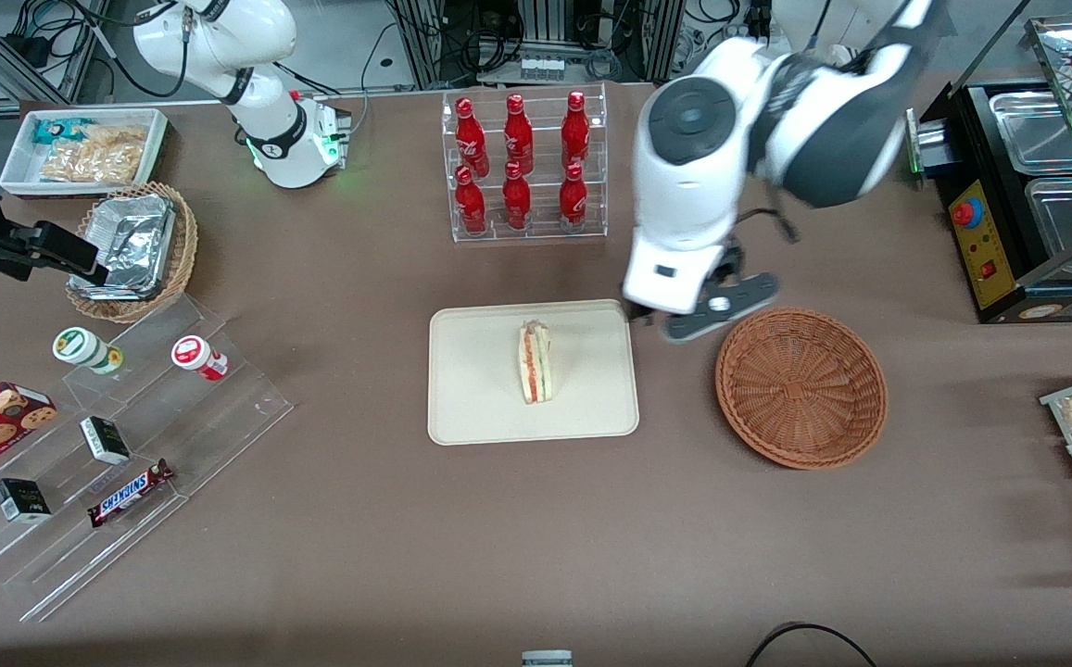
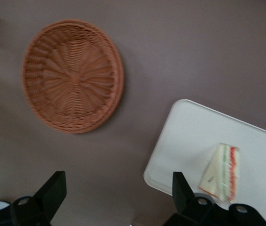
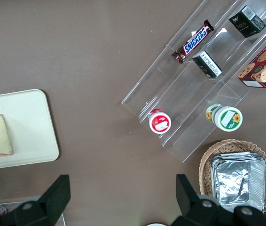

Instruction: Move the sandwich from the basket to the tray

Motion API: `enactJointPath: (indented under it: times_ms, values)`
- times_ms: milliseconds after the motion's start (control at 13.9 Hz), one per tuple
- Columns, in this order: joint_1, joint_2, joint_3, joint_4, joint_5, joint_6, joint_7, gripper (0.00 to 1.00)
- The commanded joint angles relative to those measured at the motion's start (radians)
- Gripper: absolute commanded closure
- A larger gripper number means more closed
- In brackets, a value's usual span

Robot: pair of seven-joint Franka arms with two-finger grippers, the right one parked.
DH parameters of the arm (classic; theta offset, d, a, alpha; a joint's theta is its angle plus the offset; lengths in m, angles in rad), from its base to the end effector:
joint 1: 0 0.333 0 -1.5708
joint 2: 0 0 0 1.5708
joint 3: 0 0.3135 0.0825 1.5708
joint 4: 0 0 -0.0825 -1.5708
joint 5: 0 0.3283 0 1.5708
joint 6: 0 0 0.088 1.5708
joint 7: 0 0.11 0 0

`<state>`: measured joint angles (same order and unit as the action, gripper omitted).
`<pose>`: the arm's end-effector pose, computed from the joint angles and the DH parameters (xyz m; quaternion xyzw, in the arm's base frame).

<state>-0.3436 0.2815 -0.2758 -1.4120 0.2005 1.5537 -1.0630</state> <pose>0.4910 -0.2964 0.5375 -0.9720 -0.2171 -0.0032 0.0894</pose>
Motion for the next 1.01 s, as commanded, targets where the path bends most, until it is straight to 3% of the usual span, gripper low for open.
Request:
enactJointPath:
  times_ms: [0,432,649,937]
  values:
    - [0.113,-0.125,-0.005,-0.109,-0.013,-0.018,0.084,0.0]
    - [0.348,-0.258,-0.003,-0.13,-0.111,-0.194,0.559,0.0]
    - [0.454,-0.313,-0.003,-0.156,-0.115,-0.251,0.76,0.0]
    - [0.525,-0.372,0.001,-0.208,-0.157,-0.248,0.903,0.0]
